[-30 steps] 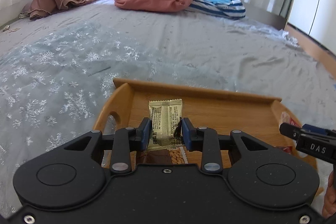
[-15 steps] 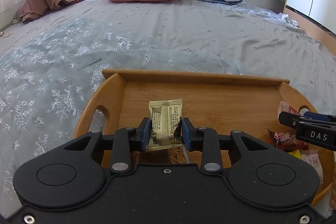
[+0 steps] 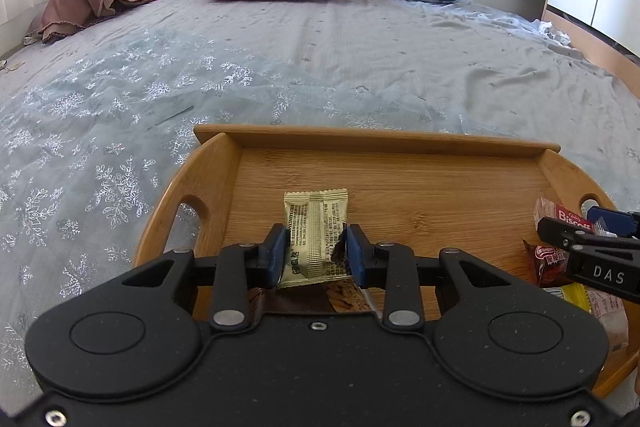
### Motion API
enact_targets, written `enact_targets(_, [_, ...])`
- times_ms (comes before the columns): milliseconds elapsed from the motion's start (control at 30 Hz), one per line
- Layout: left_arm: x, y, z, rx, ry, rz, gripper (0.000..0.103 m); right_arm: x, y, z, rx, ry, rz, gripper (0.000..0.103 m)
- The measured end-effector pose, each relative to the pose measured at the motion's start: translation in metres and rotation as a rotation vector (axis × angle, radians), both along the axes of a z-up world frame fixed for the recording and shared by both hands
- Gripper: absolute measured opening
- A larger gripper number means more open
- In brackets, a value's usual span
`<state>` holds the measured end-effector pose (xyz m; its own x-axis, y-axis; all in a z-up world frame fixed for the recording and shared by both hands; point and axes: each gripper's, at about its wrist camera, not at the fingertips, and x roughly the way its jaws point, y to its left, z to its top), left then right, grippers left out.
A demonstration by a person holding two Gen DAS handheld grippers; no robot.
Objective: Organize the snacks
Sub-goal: 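Open the left tool to drop the gold packet while the right tool releases the Biscoff packet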
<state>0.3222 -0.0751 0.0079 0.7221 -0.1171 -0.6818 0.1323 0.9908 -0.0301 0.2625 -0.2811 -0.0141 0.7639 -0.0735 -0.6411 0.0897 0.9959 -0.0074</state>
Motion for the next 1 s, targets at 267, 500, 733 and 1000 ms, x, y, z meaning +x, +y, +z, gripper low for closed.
enact_targets(267, [-0.002,0.001,0.002,0.009,-0.005,0.003,0.044,-0.003,0.001,0.0,0.006,-0.014,-0.004,0.082])
enact_targets(500, [-0.018,0.008,0.024,-0.001,-0.051,0.0,0.068,-0.013,0.0,0.009,0.035,-0.043,-0.013,0.089])
enact_targets(733, [-0.048,0.02,0.051,0.008,-0.091,-0.006,0.087,-0.038,0.003,0.033,0.06,-0.097,0.011,0.094])
enact_targets(1000, [-0.093,0.041,0.071,0.004,-0.122,-0.016,0.093,-0.078,0.014,0.058,0.077,-0.141,0.066,0.101])
